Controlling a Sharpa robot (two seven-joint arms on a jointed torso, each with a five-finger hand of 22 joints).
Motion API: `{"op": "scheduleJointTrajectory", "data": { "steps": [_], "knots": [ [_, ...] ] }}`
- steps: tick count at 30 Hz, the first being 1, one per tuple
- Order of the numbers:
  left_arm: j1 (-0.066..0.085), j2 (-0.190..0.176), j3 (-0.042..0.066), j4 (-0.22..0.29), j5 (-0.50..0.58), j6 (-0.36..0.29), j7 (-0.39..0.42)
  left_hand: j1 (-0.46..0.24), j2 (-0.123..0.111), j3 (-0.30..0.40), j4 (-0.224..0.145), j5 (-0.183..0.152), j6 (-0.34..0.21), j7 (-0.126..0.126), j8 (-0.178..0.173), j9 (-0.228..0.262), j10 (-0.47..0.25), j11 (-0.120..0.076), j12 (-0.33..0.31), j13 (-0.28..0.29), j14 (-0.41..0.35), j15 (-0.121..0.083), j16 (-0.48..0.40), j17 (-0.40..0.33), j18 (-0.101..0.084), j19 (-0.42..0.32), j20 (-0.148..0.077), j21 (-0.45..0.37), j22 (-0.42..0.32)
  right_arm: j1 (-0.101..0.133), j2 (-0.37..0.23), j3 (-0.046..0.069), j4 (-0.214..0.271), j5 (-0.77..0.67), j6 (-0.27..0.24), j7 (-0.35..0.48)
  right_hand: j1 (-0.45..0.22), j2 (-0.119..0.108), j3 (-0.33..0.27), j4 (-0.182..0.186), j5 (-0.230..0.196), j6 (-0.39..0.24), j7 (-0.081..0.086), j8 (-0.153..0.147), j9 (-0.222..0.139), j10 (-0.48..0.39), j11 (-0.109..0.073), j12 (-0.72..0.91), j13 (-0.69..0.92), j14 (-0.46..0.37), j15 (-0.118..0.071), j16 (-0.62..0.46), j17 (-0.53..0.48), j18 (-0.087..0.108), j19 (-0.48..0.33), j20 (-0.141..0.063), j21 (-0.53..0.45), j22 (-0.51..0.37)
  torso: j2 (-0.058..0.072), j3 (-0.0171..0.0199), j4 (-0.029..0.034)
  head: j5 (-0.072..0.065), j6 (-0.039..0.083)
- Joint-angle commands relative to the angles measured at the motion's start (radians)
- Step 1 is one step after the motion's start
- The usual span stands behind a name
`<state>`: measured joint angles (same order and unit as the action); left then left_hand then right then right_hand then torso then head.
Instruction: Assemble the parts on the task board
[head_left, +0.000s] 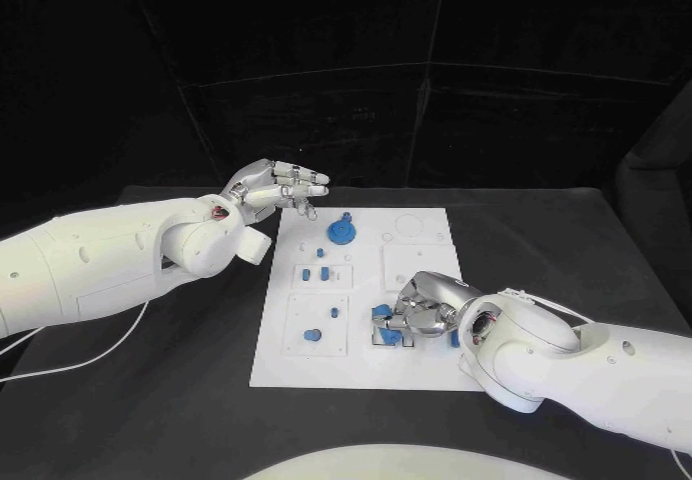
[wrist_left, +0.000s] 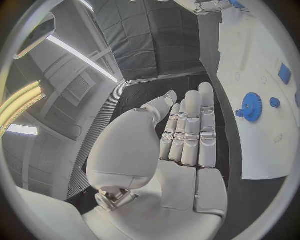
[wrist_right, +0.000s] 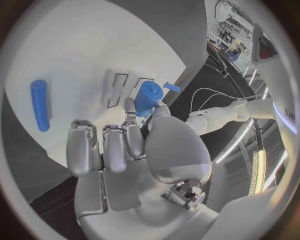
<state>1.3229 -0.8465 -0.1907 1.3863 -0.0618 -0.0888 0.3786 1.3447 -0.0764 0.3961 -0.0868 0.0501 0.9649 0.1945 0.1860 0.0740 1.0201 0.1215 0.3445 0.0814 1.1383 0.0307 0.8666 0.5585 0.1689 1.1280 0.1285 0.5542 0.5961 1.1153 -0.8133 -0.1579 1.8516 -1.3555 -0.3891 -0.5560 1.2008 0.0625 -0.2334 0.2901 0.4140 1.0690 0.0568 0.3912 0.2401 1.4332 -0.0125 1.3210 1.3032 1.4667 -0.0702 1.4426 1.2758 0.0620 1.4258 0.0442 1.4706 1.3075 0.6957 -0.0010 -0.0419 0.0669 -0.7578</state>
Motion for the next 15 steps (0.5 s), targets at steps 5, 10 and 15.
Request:
{"op": "scheduleJointTrajectory", "data": {
  "steps": [5,10,15],
  "knots": [
    [0.002,-0.001,0.001,0.004,0.002,0.015,0.003,-0.002,0.005,-0.006,-0.001,-0.002,-0.006,0.002,-0.004,-0.001,-0.010,0.000,0.003,-0.002,-0.003,0.002,-0.005,-0.001,0.013,-0.006,0.000,-0.006,-0.001,0.001,0.010,0.000,-0.008,-0.015,0.043,-0.061,-0.026,0.004,-0.021,-0.001,-0.040,0.007,0.000,-0.011,0.009,0.001,-0.004,-0.015,-0.005,0.052,-0.009,-0.001,-0.001,-0.011,-0.001,-0.008,0.001,0.043,-0.001,-0.0004,-0.0004,0.002,-0.004],
    [0.002,-0.002,0.001,0.004,0.002,0.015,0.003,-0.002,0.005,-0.006,-0.001,-0.002,-0.006,0.002,-0.004,-0.001,-0.010,0.000,0.003,-0.002,-0.003,0.002,-0.005,-0.001,0.013,-0.006,0.000,-0.006,-0.001,0.001,0.014,0.000,-0.011,-0.044,0.037,-0.073,-0.072,0.002,-0.058,-0.001,-0.177,0.010,-0.001,-0.017,0.027,0.000,-0.005,-0.025,-0.008,0.050,-0.010,-0.006,-0.007,-0.011,-0.003,-0.009,-0.001,0.041,-0.001,0.0003,-0.0015,0.006,-0.002],
    [0.002,-0.002,0.001,0.004,0.002,0.015,0.003,-0.002,0.005,-0.006,-0.001,-0.002,-0.006,0.002,-0.004,-0.001,-0.010,0.000,0.003,-0.002,-0.003,0.002,-0.005,-0.001,0.013,-0.006,0.000,-0.006,-0.001,0.001,0.016,0.000,-0.015,-0.072,0.029,-0.074,-0.137,-0.047,-0.074,0.004,-0.274,0.000,0.004,-0.031,0.042,-0.013,0.000,-0.055,-0.028,0.045,-0.006,-0.021,-0.031,-0.006,-0.016,-0.006,-0.011,0.022,-0.002,-0.0003,-0.0023,0.006,-0.003]
  ]
}}
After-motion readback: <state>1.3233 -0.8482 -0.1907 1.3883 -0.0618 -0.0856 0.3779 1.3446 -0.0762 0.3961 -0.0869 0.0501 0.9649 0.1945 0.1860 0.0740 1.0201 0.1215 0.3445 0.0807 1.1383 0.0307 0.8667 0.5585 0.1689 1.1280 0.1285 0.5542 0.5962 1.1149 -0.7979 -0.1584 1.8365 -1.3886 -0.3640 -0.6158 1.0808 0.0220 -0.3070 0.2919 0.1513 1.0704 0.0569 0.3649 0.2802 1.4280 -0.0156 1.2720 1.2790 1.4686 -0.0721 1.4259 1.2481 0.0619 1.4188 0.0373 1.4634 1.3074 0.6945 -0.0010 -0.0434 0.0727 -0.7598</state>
